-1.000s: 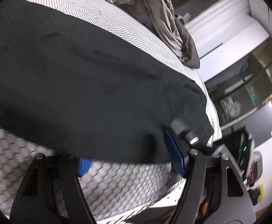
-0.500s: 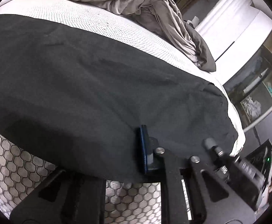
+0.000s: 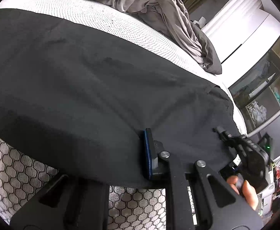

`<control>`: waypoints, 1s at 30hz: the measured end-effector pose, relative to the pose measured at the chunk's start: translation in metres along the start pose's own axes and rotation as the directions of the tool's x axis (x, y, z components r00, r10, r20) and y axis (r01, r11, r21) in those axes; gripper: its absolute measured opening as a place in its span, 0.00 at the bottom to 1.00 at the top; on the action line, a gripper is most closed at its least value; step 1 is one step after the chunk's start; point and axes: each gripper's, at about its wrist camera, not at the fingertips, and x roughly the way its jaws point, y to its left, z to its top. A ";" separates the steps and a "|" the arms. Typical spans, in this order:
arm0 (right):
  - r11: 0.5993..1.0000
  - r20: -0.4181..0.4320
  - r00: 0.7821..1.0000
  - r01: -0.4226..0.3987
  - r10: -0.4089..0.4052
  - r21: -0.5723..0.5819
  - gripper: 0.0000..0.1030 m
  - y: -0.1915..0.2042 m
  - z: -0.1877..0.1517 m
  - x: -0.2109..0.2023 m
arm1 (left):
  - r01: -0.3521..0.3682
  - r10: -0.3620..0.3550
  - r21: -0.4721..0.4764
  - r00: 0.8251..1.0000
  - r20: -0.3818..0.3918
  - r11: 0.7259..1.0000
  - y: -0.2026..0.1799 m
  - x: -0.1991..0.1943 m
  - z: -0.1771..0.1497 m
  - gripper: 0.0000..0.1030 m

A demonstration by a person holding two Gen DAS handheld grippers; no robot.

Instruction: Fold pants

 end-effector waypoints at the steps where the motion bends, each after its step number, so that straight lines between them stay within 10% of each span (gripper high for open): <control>1: 1.000 0.003 1.000 0.018 -0.018 -0.006 0.07 -0.002 0.003 0.000 | 0.008 -0.008 -0.001 1.000 -0.003 1.000 0.002 0.000 0.001 0.12; 30: 0.999 -0.019 0.999 0.051 -0.050 0.012 0.13 -0.058 0.117 -0.026 | 0.013 -0.013 0.014 1.000 0.007 1.000 0.001 0.004 -0.001 0.12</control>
